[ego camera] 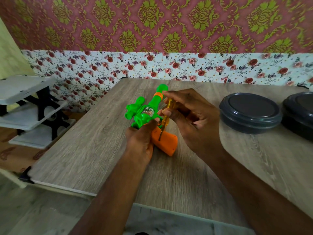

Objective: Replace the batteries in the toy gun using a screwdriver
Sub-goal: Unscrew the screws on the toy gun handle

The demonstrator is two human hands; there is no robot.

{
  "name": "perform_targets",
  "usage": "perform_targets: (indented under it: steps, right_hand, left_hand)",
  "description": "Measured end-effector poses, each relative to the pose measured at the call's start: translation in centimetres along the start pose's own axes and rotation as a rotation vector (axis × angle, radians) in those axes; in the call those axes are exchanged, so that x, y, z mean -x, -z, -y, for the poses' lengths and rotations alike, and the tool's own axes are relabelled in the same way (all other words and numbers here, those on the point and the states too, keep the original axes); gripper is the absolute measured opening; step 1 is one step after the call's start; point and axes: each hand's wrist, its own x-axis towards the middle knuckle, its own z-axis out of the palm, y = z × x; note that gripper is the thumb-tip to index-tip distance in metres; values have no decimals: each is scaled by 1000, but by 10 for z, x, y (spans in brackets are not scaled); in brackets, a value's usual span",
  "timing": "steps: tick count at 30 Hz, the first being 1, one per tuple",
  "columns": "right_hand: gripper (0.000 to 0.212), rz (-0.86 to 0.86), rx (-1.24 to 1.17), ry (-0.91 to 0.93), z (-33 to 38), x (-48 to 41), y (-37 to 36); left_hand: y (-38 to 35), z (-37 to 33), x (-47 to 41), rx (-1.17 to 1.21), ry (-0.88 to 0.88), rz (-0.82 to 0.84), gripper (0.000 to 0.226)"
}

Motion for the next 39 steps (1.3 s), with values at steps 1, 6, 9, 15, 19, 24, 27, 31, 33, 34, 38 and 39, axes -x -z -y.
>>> perform_targets:
  steps: [1,6,9,15,19,24,27,31,33,34,38,39]
  right_hand:
    - [35,-4,-8,-4,0,0,1]
    - [35,13,30,3,-1,0,-2]
    - [35,14,32,6,0,0,-1]
    - [27,43,10,1,-7,5,-7]
    - [28,20,18,38,-7,4,-7]
    - [29,-58,-6,29,-5,-1,1]
    - [29,-68,-5,29,-6,-1,1]
    - [28,-72,28,43,-3,1,0]
    - [28,-76,46,55,-2,1,-1]
    - [29,-76,50,56,-2,1,-1]
    - [28,-77,55,52,-2,1,-1]
    - [28,-76,65,60,-2,1,-2]
  left_hand:
    - [0,0,0,1,0,2,38]
    - [-1,0,0,-39,-14,-13,24]
    - [-1,0,0,-43,-2,-19,21]
    - [0,2,-6,-87,1,-57,24]
    - [-1,3,-7,-87,-2,-56,24]
    - [1,3,-9,-62,18,-49,21]
    - [1,3,-9,-49,31,-46,23]
    - [1,3,-9,-31,27,-47,25]
    - [1,3,-9,-18,25,-36,26]
    - [1,3,-9,-18,24,-34,26]
    - [1,3,-8,-27,12,-35,27]
    - [1,3,-8,-29,11,-33,29]
